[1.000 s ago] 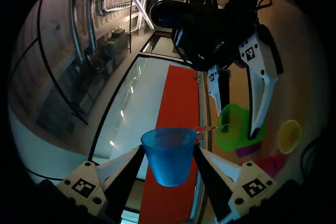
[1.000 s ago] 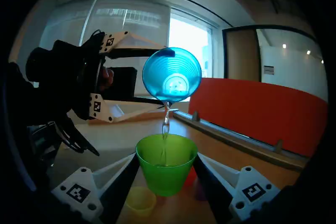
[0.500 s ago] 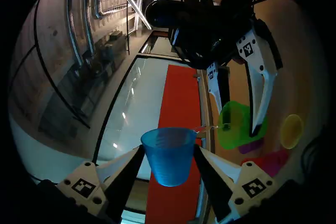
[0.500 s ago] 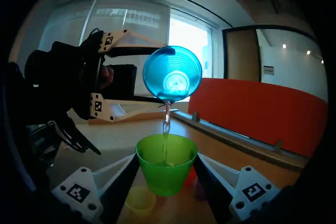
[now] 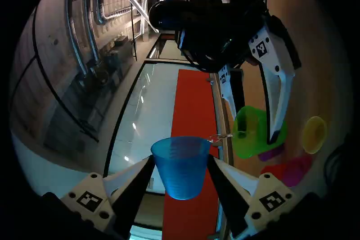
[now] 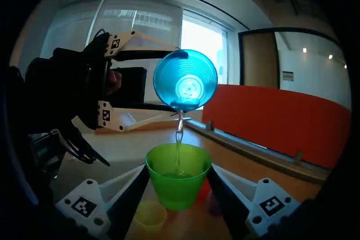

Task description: Pour water

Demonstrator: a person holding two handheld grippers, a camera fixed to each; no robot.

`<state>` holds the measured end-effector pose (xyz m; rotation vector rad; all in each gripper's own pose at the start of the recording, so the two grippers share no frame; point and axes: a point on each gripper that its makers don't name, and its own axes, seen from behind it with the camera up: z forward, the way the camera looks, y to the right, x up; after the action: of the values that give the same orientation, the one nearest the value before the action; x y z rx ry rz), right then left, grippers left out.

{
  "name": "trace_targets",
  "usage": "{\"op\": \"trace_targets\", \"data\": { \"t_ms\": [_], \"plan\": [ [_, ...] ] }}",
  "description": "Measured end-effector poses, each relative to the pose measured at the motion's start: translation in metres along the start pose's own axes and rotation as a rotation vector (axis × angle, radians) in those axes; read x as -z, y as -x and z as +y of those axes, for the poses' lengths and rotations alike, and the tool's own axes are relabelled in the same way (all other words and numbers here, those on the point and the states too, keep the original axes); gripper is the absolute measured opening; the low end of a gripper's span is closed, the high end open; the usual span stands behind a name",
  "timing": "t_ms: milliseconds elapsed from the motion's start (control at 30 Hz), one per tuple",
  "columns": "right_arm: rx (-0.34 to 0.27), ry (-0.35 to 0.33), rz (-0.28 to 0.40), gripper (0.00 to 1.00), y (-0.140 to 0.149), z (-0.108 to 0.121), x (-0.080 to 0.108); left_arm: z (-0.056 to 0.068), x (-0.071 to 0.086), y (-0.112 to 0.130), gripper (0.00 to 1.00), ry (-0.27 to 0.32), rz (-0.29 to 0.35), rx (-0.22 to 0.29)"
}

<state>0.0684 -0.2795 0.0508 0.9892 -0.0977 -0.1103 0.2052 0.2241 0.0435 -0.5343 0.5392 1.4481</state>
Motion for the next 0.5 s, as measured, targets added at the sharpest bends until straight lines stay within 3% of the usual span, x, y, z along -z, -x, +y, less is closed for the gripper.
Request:
{"op": "trace_targets", "data": {
  "t_ms": [200,500],
  "plan": [
    [0.001,0.003,-0.001,0.90,-0.0008,0.0011,0.0006,-0.0052,0.0005,-0.0017,0.84,-0.006,-0.003,-0.027],
    [0.002,0.004,0.003,0.90,-0.0023,0.0015,0.0007,-0.0023,0.0022,-0.0051,0.85,-0.003,-0.006,-0.066]
  ]
}}
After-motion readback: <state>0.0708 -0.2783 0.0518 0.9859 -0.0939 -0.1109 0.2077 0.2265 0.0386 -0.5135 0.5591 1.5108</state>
